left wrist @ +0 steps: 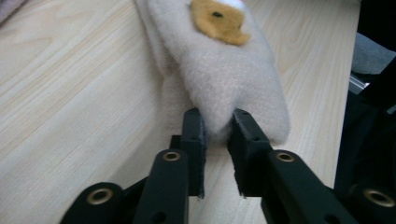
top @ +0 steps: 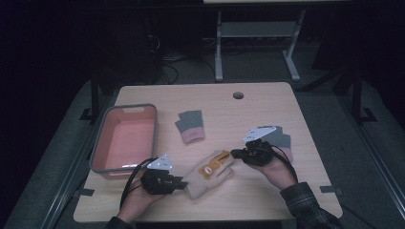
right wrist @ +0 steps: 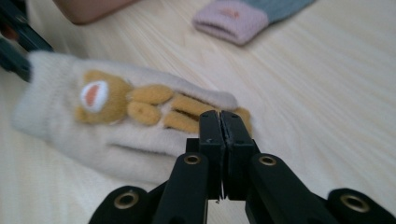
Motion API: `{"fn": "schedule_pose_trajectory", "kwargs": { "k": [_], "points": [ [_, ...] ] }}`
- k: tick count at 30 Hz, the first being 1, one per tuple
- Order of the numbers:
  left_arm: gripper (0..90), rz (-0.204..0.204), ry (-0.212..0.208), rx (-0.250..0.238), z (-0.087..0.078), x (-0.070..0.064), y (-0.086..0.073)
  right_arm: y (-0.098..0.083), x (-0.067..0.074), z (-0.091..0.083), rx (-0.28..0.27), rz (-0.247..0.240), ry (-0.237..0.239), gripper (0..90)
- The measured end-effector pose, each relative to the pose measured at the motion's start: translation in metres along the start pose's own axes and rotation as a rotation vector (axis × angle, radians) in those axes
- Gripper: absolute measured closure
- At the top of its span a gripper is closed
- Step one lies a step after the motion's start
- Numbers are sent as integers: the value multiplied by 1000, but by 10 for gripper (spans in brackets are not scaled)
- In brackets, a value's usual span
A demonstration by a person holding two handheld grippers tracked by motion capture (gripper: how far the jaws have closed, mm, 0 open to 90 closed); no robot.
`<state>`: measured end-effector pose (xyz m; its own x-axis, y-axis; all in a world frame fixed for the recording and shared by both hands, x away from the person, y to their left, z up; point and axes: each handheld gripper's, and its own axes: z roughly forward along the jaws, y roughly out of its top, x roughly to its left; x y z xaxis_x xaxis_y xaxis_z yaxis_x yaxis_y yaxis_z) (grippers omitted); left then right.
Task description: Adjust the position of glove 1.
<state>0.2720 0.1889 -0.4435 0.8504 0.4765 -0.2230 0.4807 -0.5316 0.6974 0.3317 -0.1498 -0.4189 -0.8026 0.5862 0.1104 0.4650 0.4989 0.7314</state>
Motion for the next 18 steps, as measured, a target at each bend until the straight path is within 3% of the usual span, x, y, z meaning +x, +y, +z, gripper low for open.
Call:
{"fn": "schedule_pose_trajectory", "kwargs": {
  "k": [3,4,5,6,8,11,14,18],
  "points": [
    [647,-13,16,-10,-2,-1,0,-4,-4,15,28,8,-21,794],
    [609,-11,27,-16,-4,-1,0,-5,-5,18,40,12,-26,748],
    [538,-16,46,-22,-7,-2,1,-7,-8,23,59,25,-58,642],
    [511,-3,60,-27,-8,-2,1,-9,-10,24,57,38,-66,614],
    [449,-14,75,-35,-12,-3,2,-10,-14,22,54,55,-91,534],
    [396,-29,85,-45,-13,-5,4,-12,-17,17,43,74,-103,490],
    [268,-13,99,-45,-12,-8,11,-16,-22,10,37,97,-117,382],
    [227,10,99,-46,-10,-8,16,-20,-23,8,54,112,-118,296]
  ]
}}
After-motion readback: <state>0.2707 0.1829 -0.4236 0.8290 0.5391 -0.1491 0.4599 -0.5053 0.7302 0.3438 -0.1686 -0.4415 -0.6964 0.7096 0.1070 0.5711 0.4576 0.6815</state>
